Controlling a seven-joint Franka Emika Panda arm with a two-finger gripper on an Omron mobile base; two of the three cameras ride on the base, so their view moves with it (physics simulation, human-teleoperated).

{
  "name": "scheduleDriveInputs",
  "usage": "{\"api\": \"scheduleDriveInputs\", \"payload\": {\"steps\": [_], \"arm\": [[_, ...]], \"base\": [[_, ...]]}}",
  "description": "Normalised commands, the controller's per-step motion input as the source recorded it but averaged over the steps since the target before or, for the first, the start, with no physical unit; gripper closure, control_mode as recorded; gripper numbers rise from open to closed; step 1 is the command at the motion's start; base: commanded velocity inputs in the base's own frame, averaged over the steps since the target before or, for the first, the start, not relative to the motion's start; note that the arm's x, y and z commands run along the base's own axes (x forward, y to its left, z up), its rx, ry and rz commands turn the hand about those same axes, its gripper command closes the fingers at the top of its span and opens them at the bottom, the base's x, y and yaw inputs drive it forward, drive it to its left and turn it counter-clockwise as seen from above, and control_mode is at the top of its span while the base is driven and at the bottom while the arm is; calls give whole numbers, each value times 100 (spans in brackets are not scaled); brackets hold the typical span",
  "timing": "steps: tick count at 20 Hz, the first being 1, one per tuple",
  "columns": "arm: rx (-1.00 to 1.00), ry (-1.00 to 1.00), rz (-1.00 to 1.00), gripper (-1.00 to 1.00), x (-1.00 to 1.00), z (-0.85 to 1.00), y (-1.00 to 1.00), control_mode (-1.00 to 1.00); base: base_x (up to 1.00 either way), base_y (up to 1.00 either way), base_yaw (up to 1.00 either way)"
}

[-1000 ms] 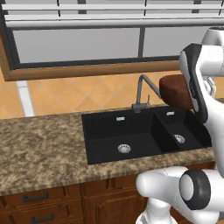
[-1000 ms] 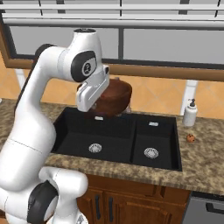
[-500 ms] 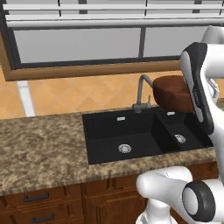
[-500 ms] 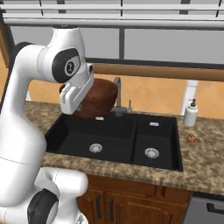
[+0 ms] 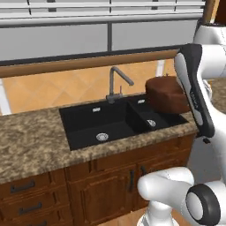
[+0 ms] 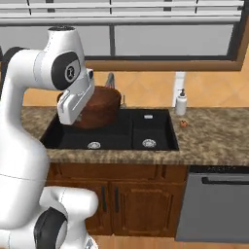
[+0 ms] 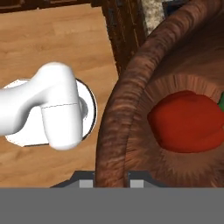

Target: Pick the bell pepper from the sink and place it in the bowl. Then pick the bowl and place it in the microwave. Then close the microwave door and press the start button.

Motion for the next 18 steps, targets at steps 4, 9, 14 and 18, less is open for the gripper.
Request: {"api": "scheduleDriveInputs", "payload": {"steps": [4, 9, 14, 18], "arm": [[0, 0, 0, 100, 0, 0, 0, 100], [0, 0, 0, 100, 0, 0, 0, 100], [0, 0, 0, 100, 0, 0, 0, 100], [0, 0, 0, 100, 0, 0, 0, 100]], "base": [[0, 0, -100], [0, 0, -97], [4, -11, -85], [6, -10, -84]]}}
